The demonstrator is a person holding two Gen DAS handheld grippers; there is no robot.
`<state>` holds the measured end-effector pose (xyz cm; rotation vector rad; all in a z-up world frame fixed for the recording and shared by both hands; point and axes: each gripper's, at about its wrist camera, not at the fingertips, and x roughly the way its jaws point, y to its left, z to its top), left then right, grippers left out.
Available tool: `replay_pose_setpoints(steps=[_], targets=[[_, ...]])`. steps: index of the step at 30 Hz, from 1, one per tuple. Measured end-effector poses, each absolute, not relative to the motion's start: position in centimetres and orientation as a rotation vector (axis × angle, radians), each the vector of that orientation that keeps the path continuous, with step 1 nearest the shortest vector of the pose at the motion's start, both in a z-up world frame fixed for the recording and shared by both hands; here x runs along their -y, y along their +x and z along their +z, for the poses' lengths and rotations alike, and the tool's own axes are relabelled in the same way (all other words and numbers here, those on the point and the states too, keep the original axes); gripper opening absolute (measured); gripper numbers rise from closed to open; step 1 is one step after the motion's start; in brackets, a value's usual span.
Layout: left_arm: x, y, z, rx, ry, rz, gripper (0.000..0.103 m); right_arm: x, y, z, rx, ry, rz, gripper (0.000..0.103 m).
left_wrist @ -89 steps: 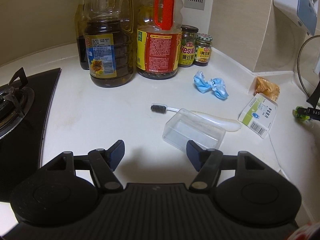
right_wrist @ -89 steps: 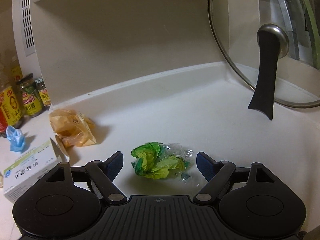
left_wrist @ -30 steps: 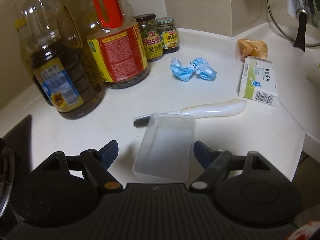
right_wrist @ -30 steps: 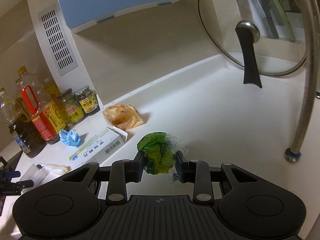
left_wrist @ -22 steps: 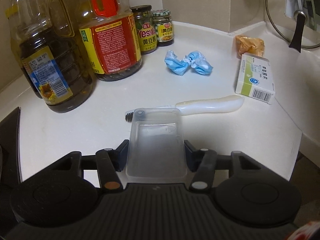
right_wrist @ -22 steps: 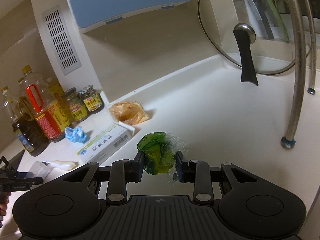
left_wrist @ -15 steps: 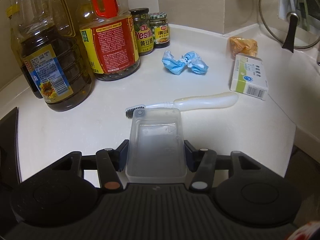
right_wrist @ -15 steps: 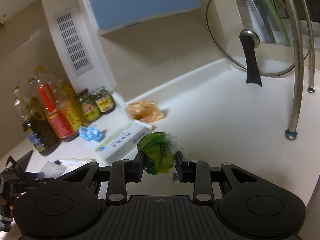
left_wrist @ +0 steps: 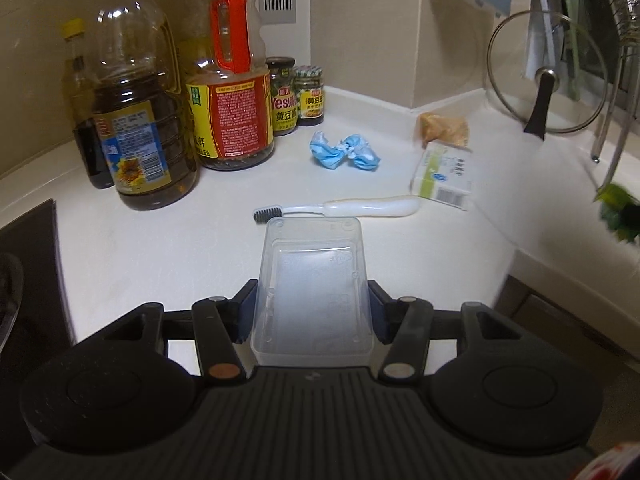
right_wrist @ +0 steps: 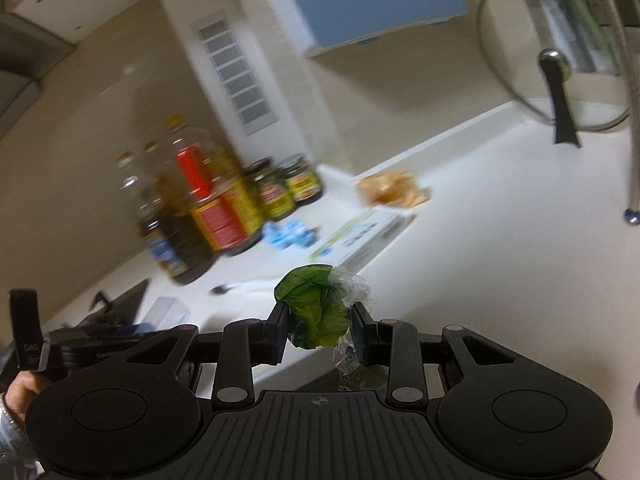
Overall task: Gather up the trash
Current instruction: 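Carry the clear box and green wrapper down over the wastebasket with both tools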
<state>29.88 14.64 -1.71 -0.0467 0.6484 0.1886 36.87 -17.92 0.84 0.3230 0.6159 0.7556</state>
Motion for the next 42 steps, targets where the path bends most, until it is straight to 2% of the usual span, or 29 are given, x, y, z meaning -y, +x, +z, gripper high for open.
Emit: replay_pose_setpoints(steps=[9,19,29,42], targets=[[-9.2,24.1,-1.8,-0.655,-0.103,0.174,0.053,17.4,33.1,-1.8,-0.725,0.275,0.904,0.033],[-3.5,20.1,-6.3,-0.751,-0.187,0.185,0.053,17.7,30.0,-7.6,-0.896,0.144,0.949,0.033],[-1.0,19.1,-12.1,-0.863,-0.261,0.235,0.053,17.0,28.1,-13.4,-0.947,-0.036,0.948,0.033],[-0.9,19.8,-16.5,-0.908,-0.291,0.251,0.053,15.7,28.9,-18.5,-0.977,-0.076,0.940,0.033]])
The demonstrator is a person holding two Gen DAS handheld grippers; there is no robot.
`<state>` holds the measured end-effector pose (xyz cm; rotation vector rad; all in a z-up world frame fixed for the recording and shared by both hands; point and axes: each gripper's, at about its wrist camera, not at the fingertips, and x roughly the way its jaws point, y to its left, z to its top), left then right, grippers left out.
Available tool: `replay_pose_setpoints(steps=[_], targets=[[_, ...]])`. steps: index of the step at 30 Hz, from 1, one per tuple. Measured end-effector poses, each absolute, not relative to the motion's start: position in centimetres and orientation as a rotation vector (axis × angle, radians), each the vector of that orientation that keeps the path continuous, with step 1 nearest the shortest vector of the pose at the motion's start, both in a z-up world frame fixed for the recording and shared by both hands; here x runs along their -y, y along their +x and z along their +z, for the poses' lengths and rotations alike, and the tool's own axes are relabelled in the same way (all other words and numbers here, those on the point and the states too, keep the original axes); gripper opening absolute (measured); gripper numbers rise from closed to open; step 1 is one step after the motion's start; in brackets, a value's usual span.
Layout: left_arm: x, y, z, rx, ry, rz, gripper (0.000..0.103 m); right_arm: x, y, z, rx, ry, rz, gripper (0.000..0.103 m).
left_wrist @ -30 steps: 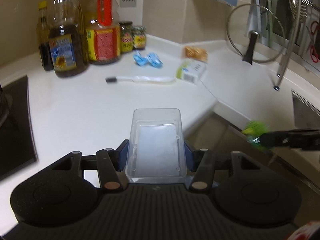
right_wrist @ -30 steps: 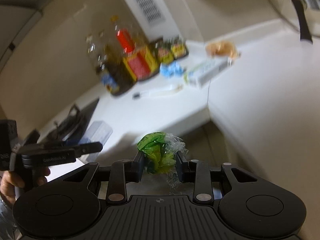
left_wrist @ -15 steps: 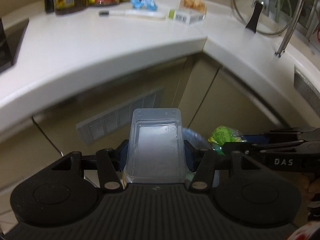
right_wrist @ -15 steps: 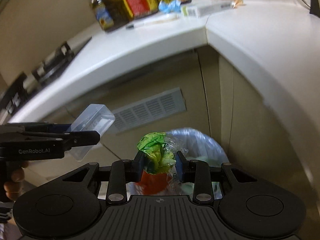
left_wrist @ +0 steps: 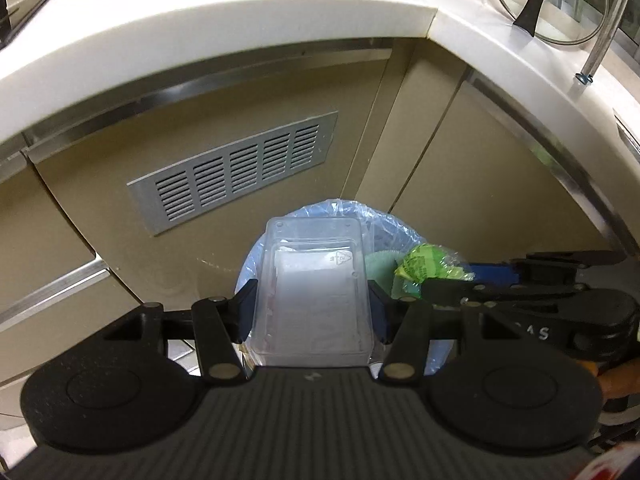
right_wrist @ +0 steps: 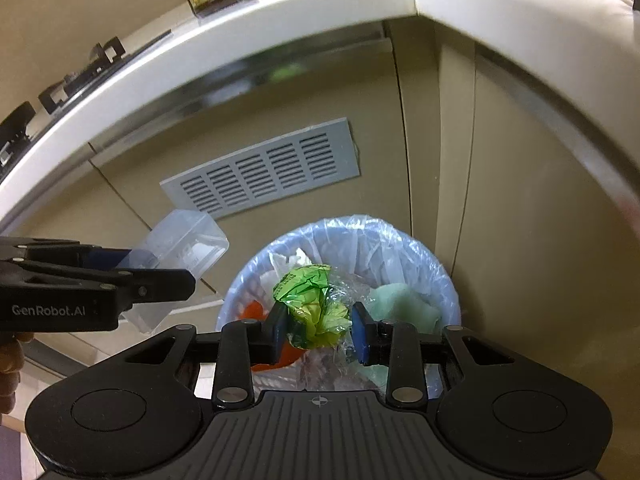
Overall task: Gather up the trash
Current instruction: 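Carry the clear box and green wrapper down over the wastebasket with both tools, then open both tools to drop the box and wrapper into the wastebasket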
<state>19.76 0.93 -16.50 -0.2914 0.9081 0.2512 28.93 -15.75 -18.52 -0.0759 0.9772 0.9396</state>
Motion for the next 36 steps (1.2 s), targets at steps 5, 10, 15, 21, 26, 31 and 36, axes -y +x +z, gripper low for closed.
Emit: replay_pose_setpoints(steps=[5,10,15,21,26,31,36], targets=[[-1.4,20.1,-17.1,-0.918,-0.293,0.251,0.053,15.2,29.1,-19.8,-0.983,-0.045,0.955,0.050],[-1.7,20.3,-17.5,-0.927,-0.295,0.248,0.053,14.8,29.5,-20.5,-0.988,-0.013,0.938,0.060],[-1.6,20.9,-17.8,-0.937,-0.290,0.238,0.053,15.2,29.9,-20.7,-1.003,-0.036,0.898,0.060],[-1.5,21.4,-18.5,-0.953,-0.283,0.221,0.053,16.0,30.4,-21.0,-1.035,-0.069,0.839,0.060],[-0.9,22.2,-19.8,-0.975,-0.277,0.199,0.053,16.5,30.9,-21.1,-1.056,-0.076,0.820,0.060],[-0.3,23.0,-20.8,-0.980,-0.261,0.186,0.053,16.7,31.0,-21.2,-1.060,-0.092,0.800,0.060],[0.2,24.0,-21.1,-0.962,-0.216,0.160,0.057,17.0,30.9,-21.4,-1.067,-0.092,0.786,0.060]])
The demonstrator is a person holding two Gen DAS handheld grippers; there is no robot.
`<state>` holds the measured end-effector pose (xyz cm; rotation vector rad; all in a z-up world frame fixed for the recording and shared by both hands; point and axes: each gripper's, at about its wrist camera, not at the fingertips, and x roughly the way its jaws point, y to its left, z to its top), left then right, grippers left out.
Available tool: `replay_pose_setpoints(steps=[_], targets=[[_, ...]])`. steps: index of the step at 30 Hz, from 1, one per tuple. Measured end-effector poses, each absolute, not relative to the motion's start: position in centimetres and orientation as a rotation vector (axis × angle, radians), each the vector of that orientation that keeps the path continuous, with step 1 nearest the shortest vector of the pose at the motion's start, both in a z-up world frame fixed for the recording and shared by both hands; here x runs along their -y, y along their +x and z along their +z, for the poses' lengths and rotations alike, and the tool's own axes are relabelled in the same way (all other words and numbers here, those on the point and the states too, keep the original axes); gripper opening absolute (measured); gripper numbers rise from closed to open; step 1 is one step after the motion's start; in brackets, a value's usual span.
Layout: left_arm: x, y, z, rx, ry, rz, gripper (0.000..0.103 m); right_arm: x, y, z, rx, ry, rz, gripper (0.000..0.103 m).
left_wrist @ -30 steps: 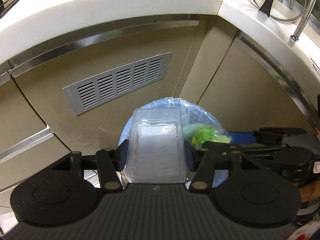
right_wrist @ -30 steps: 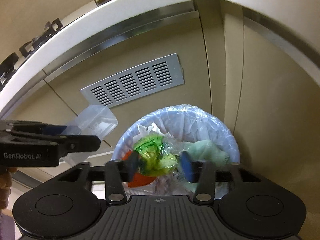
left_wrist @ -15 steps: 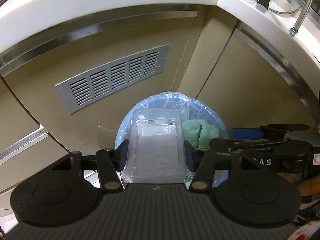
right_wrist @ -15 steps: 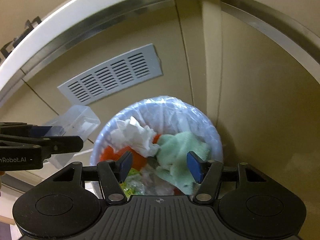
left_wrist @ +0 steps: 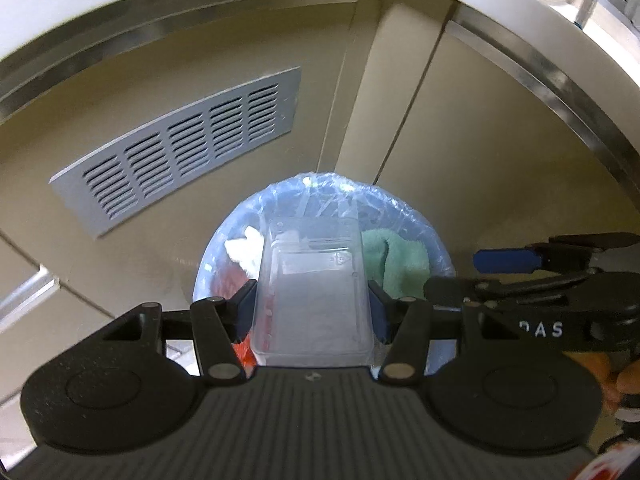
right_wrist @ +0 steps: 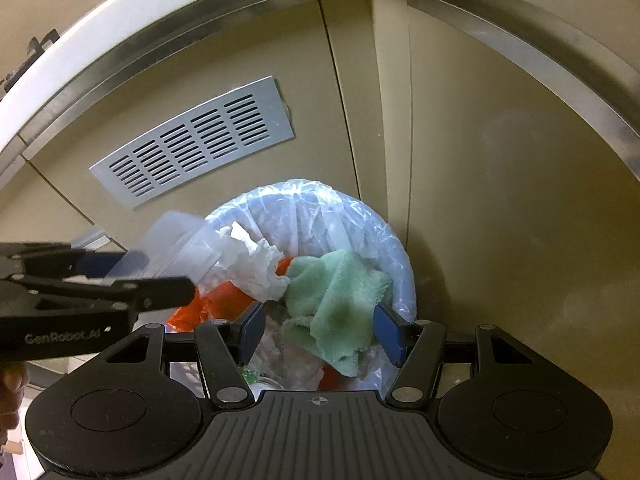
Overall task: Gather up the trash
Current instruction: 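Open both tools to drop the box and wrapper into the wastebasket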
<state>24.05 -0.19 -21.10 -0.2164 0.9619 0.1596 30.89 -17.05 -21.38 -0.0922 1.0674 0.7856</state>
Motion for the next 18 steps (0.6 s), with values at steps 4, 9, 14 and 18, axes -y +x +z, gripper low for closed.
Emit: replay_pose_setpoints(steps=[4,9,14,18], targets=[[0.5,24.5,-20.7,-0.915,-0.195,0.147,0.075,17.2,30.9,-21.5,-1.071,-0.095,0.773,0.060],[0.2,24.3,-20.4,-0.903,-0.199,0.155,0.078,17.3,31.1,-21.3,-1.075,-0.087,0.773,0.060],[0.2,23.7,-20.3,-0.938,-0.179,0.175,0.069,17.0,31.0,-21.0,-1.076,-0.085,0.791,0.060],[0.0,22.6,-20.4,-0.966,-0.187,0.195,0.060,17.1,31.0,-20.7,-1.077,-0.087,0.803,0.060]])
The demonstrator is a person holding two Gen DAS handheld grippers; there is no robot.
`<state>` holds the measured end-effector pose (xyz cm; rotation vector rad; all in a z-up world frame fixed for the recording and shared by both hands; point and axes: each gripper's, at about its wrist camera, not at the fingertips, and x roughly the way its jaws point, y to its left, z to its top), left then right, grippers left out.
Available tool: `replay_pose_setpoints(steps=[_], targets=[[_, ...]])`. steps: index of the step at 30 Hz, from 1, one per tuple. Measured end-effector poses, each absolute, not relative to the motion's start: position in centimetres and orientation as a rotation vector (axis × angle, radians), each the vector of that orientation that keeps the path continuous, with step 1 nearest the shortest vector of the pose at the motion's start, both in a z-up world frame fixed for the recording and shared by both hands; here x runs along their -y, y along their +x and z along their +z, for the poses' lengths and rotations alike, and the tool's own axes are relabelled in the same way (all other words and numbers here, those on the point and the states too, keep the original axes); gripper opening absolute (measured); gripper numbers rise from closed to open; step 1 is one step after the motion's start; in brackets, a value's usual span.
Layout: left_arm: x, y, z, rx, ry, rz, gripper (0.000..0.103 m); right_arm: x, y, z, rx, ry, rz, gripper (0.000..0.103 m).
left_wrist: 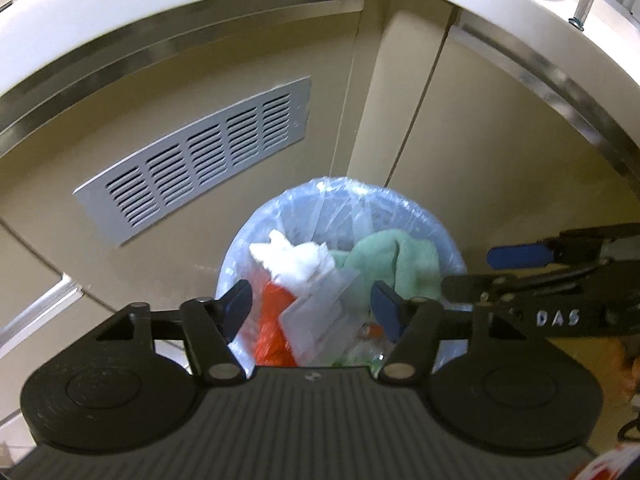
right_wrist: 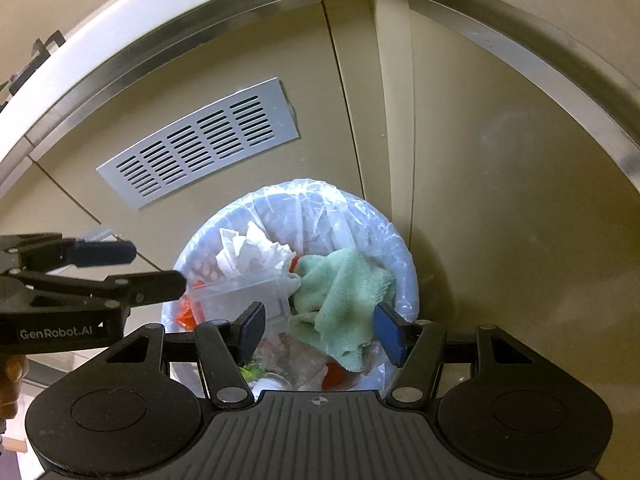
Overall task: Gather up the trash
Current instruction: 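Open both tools to drop the box and wrapper into the wastebasket, then raise both open tools back toward the counter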
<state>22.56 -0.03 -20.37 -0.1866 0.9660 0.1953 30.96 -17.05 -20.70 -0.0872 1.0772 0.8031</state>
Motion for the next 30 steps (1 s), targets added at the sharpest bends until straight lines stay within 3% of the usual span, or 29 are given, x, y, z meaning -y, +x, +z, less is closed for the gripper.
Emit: replay_pose_setpoints(steps=[15,17,18,21,30], targets=[[3.0,21.4,-24.7,-1.047,-0.111,0.176,0.058,17.8,30.6,-20.8,-1.102,-0.096,0.811,0.060],[3.2,21.8,-25.8,-1.068,-0.081,0.170,0.046,17.8,30.8,-20.9,-1.104,-0.093,0.811,0.060],[3.3,22.1,-26.4,-1.084,-0.069,0.170,0.035,17.8,30.9,-20.9,-1.106,-0.093,0.810,0.060],[3.2,22.9,-28.1,-1.117,-0.053,0.178,0.023,17.9,31.0,-21.1,-1.110,-0.093,0.806,0.060],[2.6,24.1,-29.3,-1.125,-0.093,0.184,0.019,17.6,31.7,-22.3,-1.115,-0.087,0.786,0.060]])
